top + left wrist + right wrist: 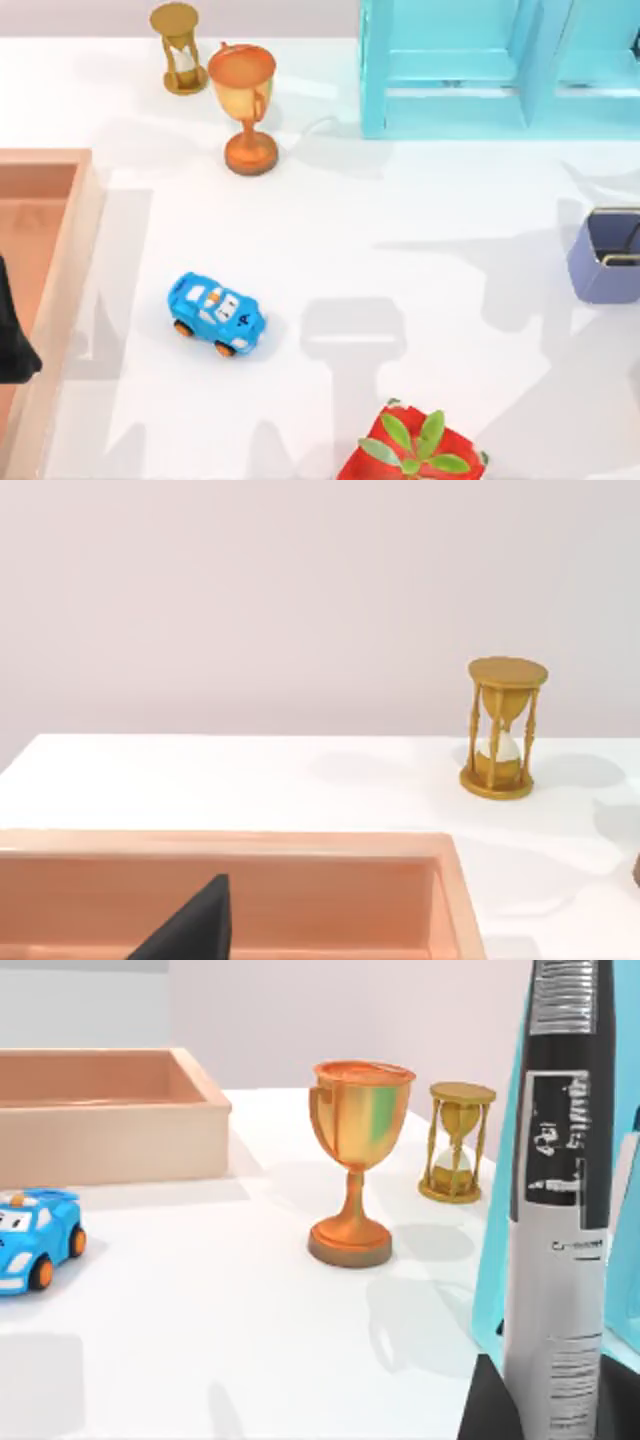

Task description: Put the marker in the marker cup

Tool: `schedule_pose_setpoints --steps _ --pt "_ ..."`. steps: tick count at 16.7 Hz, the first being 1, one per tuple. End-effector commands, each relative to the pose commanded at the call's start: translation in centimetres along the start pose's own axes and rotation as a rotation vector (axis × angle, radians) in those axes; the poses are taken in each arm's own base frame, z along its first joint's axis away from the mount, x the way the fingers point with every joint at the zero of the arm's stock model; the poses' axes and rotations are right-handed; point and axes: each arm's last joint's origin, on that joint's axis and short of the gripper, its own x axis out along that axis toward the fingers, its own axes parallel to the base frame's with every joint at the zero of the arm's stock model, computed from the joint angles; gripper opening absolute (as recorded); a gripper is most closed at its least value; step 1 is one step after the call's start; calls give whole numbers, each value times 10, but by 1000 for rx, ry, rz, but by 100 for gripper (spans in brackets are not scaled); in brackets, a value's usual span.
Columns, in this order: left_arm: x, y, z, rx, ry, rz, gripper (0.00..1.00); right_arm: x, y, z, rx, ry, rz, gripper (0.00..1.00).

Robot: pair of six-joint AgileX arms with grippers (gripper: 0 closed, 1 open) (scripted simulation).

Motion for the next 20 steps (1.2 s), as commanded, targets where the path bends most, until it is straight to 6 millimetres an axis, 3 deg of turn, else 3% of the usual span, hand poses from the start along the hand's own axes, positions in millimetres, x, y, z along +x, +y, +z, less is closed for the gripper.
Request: schedule_pose_setpoints --steps 5,10,20 --pt "0 0 0 0 0 0 100 -2 13 16 30 -123 60 0" --pt "0 0 0 0 0 0 100 -2 15 18 39 -140 68 0" --pt "0 0 0 0 0 0 100 -2 15 18 39 -140 68 75"
